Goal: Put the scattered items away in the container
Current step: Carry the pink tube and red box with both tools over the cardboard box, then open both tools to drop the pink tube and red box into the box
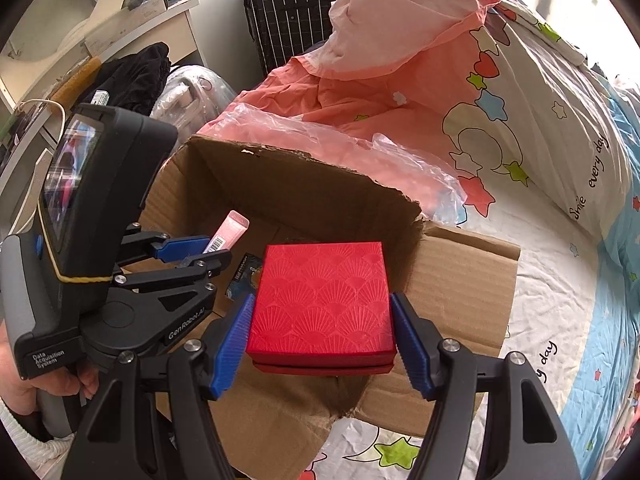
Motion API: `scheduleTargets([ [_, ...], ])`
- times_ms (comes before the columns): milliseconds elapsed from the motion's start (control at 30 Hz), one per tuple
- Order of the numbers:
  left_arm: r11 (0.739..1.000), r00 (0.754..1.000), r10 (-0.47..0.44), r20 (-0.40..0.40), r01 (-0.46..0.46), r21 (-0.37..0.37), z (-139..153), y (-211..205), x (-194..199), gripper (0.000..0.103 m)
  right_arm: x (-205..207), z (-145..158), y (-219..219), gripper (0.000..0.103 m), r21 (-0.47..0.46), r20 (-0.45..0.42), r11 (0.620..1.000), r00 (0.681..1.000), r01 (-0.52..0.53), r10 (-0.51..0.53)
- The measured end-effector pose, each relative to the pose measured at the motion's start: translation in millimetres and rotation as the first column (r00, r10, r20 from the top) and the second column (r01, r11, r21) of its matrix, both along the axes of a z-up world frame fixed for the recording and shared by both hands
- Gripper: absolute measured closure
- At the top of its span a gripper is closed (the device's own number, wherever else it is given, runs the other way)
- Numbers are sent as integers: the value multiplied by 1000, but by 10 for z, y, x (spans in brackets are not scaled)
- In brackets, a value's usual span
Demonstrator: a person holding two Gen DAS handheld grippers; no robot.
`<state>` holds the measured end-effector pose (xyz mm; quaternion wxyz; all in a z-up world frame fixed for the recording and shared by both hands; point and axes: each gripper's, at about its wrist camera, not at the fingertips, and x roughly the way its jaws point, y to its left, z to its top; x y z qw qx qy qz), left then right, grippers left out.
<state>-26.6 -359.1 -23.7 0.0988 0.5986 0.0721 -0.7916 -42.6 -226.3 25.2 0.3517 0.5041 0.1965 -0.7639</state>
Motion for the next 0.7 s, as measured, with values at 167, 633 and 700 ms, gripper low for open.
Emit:
scheduleTargets([
  [167,1000,1000,6,8,-6,9,-62,-48,-16,84,-5,-50,-47,39,10,7,1000,1000,-9,9],
  [633,1000,999,22,30,-22,6,-153,-161,-69,84,-21,-164,-130,39,25,29,1000,999,-16,15],
  [700,1000,999,19,38,-19,8,-171,-165,-75,83,-29,-172,-132,39,25,32,1000,999,-17,16],
])
